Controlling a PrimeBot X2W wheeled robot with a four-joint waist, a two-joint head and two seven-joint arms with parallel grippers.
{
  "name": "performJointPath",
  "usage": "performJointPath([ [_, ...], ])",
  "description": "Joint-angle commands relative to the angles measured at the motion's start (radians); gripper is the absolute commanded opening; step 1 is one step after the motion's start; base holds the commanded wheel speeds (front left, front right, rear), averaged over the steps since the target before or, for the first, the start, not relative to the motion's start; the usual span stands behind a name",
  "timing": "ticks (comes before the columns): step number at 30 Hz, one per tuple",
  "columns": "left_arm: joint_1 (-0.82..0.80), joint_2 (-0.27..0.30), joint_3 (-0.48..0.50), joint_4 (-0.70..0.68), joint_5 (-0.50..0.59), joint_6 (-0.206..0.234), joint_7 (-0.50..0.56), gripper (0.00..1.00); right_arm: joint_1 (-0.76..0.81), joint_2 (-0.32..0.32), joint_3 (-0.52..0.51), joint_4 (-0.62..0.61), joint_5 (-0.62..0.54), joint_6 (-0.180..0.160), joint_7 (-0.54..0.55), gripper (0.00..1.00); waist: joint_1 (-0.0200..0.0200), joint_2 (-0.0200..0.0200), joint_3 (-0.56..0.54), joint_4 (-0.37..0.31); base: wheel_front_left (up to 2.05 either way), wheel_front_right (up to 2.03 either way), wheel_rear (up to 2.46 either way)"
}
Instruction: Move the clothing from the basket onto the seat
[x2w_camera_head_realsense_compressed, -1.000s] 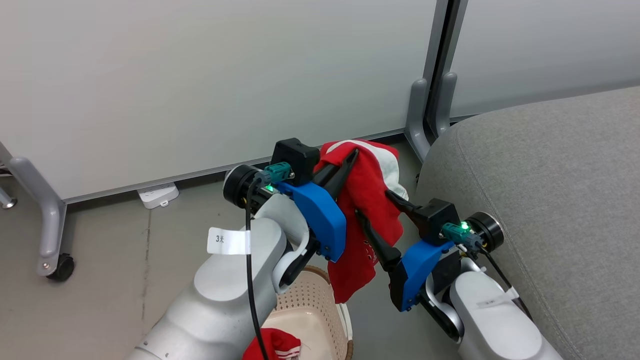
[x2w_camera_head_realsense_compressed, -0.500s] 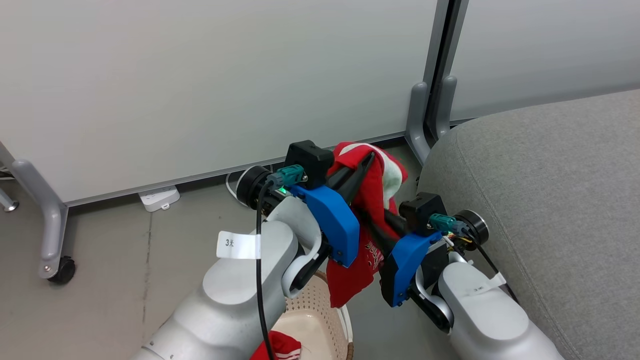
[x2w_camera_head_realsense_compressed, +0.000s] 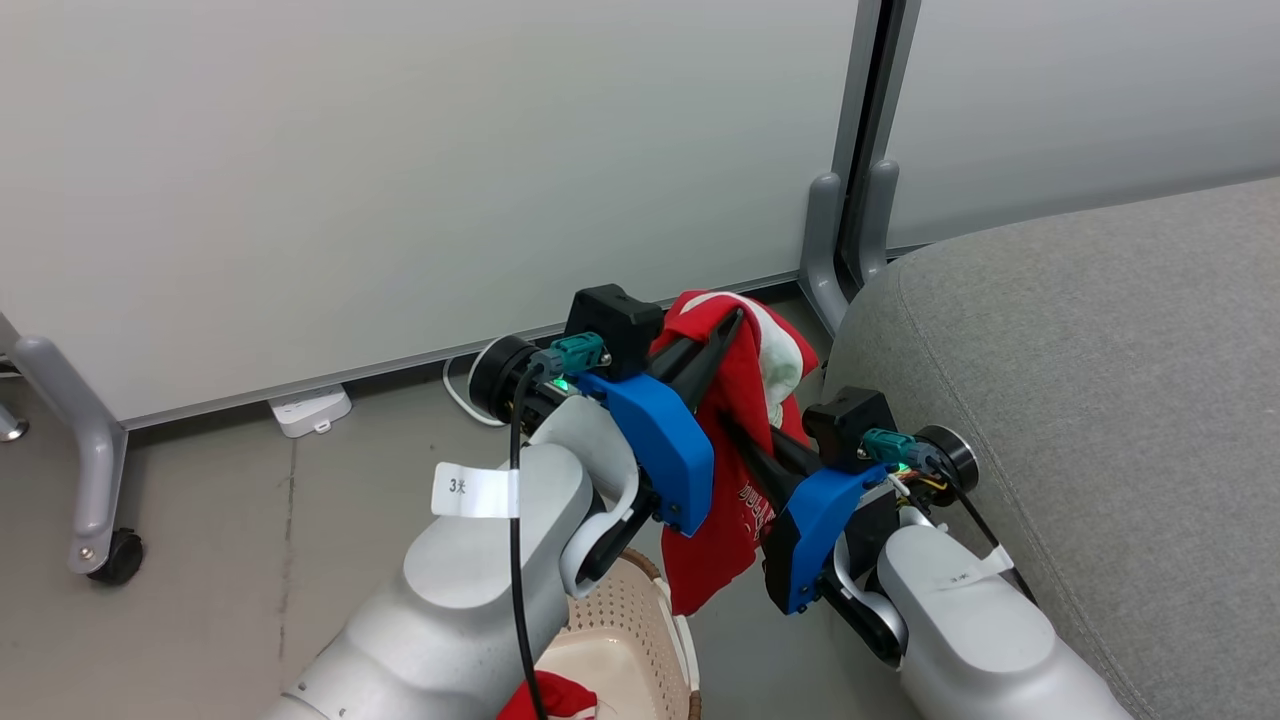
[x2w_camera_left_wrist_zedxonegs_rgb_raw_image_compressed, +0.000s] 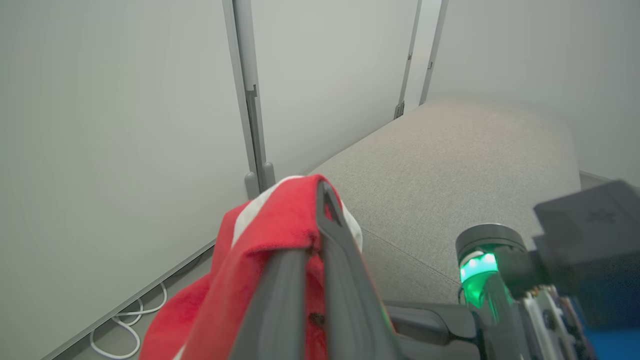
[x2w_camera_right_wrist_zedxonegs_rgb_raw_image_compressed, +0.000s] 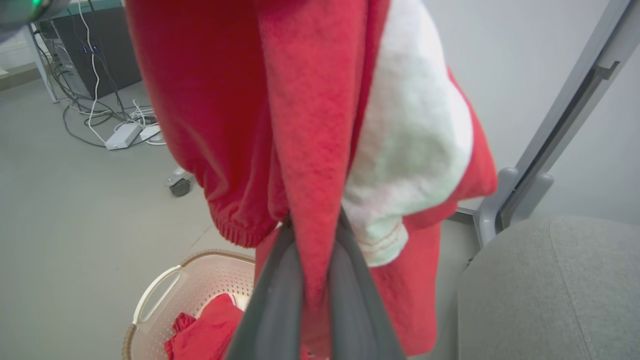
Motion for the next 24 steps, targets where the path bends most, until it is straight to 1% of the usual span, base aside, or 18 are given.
performJointPath([
  [1,-0.01,0.003,0.0,0.002,-0.004,0.002,-0.006,0.0,-0.016,-0.003,0.003,0.005,0.003,0.0,-0.008,0.0,-0.0001,0.0,0.0,0.0,0.0,0.0,0.0],
  [10,-0.007,0.005,-0.001,0.014,-0.012,0.008,-0.011,0.0,-0.022,-0.003,0.014,0.017,0.017,0.0,-0.02,0.0,-0.0001,0.0,0.0,-0.001,0.0,0.0,0.0],
  [11,-0.006,0.005,-0.001,0.016,-0.013,0.008,-0.013,0.11,-0.022,-0.003,0.015,0.018,0.019,0.0,-0.02,0.0,-0.0001,0.0,0.0,-0.001,0.0,0.0,0.0],
  [12,-0.005,0.006,0.0,0.016,-0.011,0.011,-0.019,0.74,-0.023,-0.003,0.015,0.019,0.021,0.0,-0.021,0.0,-0.0001,0.0,0.0,-0.001,0.0,0.0,0.0],
  [13,-0.003,0.008,0.0,0.015,-0.007,0.013,-0.027,1.0,-0.024,-0.003,0.015,0.019,0.022,0.0,-0.021,0.0,-0.0001,0.0,0.001,-0.001,0.0,0.0,0.0],
  [17,0.034,0.022,0.006,0.011,-0.001,0.018,-0.078,1.0,-0.034,-0.003,0.007,0.018,0.033,0.0,-0.032,0.0,-0.0001,0.0,0.002,-0.001,0.0,0.0,0.0],
  [20,0.077,0.036,0.01,-0.002,-0.001,0.022,-0.135,1.0,-0.041,-0.003,-0.016,0.025,0.042,0.0,-0.043,0.0,-0.0001,0.0,0.003,0.005,0.0,0.0,0.0],
  [24,0.15,0.065,0.019,-0.033,0.003,0.024,-0.183,1.0,-0.052,-0.003,-0.053,0.042,0.03,0.0,-0.059,0.0,-0.0001,0.0,0.004,0.017,0.0,0.0,0.0],
])
